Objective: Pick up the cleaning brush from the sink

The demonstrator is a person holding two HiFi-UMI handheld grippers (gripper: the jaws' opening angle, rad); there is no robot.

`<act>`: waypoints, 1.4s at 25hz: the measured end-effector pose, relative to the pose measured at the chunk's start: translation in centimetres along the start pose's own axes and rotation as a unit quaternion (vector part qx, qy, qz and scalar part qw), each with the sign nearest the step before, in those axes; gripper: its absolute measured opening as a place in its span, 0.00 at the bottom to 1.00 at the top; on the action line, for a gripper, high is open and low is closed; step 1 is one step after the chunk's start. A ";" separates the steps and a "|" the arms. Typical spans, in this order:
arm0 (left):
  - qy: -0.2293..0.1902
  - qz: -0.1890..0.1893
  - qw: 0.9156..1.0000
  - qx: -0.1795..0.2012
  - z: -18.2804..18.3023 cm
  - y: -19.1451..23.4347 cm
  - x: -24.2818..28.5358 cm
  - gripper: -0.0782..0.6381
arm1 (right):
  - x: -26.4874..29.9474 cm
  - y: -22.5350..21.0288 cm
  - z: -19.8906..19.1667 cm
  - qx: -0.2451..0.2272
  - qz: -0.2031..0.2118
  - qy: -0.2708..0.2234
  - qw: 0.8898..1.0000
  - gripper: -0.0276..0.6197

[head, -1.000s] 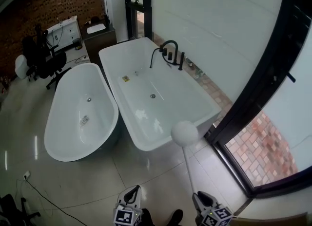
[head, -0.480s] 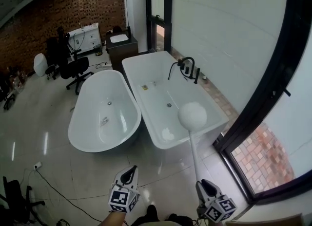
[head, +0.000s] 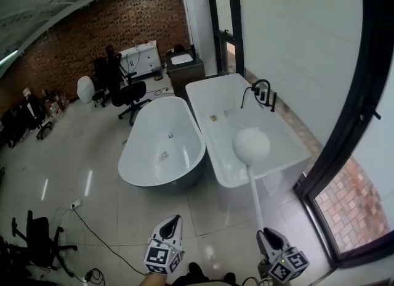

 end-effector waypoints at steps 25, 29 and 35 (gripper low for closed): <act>-0.035 -0.013 0.999 -0.034 -1.3 19.0 -9.6 0.10 | 8.3 18.6 -5.5 -0.055 -0.010 0.026 0.998 0.16; -0.034 -0.010 0.999 -0.038 -1.9 19.2 -9.6 0.10 | 8.5 18.5 -6.1 -0.051 -0.010 0.032 0.998 0.16; -0.026 0.002 0.999 -0.037 -1.7 18.2 -9.2 0.10 | 8.6 16.7 -5.2 -0.043 0.000 0.034 0.999 0.16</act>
Point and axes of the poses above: the fingertips, and each gripper's own axes: x forward along the fingers, y to its left, z out of its top, the point moved 6 cm from there along -x, backward along the fingers, and after that the axes turned 9 degrees about z, right-handed, at the moved point
